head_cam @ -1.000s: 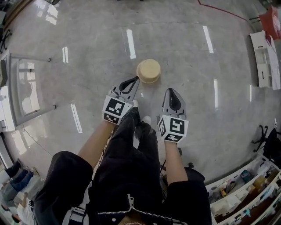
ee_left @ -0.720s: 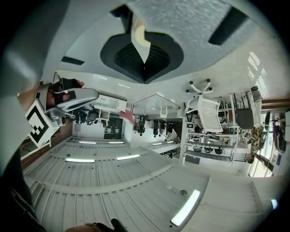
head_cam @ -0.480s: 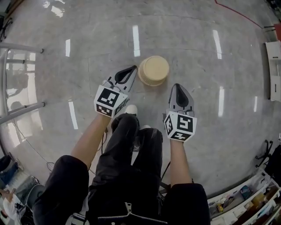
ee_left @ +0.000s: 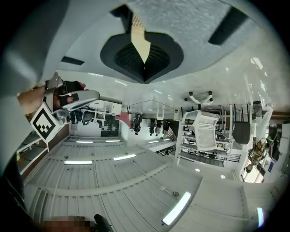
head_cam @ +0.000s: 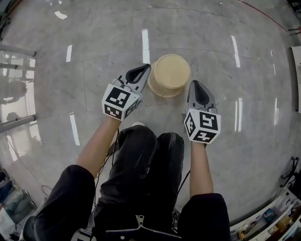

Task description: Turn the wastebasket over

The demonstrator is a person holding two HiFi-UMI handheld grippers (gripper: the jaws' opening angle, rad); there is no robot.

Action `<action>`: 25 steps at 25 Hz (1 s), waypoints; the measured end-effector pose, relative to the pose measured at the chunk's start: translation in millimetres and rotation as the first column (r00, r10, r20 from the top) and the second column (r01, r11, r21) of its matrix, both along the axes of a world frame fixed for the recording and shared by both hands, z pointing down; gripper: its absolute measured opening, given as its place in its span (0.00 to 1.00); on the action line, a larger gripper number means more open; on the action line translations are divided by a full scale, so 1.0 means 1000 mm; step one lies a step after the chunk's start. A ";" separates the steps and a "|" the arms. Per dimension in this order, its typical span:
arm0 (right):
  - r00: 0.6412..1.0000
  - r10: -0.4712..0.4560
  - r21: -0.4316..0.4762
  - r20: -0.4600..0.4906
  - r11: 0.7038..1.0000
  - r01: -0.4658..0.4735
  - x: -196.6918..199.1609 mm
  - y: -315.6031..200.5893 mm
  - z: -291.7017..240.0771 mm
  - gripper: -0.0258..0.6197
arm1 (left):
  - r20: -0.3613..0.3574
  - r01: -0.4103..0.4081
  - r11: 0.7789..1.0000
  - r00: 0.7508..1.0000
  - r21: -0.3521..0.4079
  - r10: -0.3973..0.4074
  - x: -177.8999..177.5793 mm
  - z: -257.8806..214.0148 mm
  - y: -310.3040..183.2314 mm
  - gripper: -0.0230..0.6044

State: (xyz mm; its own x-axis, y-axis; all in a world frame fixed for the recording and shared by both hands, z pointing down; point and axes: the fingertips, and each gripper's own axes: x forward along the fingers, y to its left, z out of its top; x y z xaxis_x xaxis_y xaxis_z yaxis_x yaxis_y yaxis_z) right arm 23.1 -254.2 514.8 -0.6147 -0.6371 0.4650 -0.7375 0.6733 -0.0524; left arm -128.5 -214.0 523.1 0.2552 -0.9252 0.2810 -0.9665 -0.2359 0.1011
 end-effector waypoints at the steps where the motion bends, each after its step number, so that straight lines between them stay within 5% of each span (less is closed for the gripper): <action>1: 1.000 -0.006 0.000 -0.004 1.000 0.006 -0.001 -0.004 0.014 0.05 | 0.004 -0.005 1.000 1.000 0.001 0.005 0.001 0.015 -0.002 0.04; 11: 0.995 -0.025 0.021 -0.094 0.999 0.027 -0.008 -0.035 0.133 0.05 | 0.006 0.018 1.000 1.000 0.004 -0.018 -0.012 0.121 -0.010 0.04; 25: 0.971 -0.064 0.076 -0.229 0.994 0.083 -0.011 -0.079 0.186 0.05 | -0.017 0.028 0.998 0.999 -0.050 -0.029 -0.016 0.218 -0.008 0.04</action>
State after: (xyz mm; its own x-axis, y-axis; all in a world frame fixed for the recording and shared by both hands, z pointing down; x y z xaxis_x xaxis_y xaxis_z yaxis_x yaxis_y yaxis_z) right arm 11.9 -333.2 701.1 -0.5468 -0.6371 0.5432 -0.6720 0.7210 0.1692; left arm -144.2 -221.8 741.1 0.2342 -0.9173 0.3222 -0.9707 -0.2023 0.1295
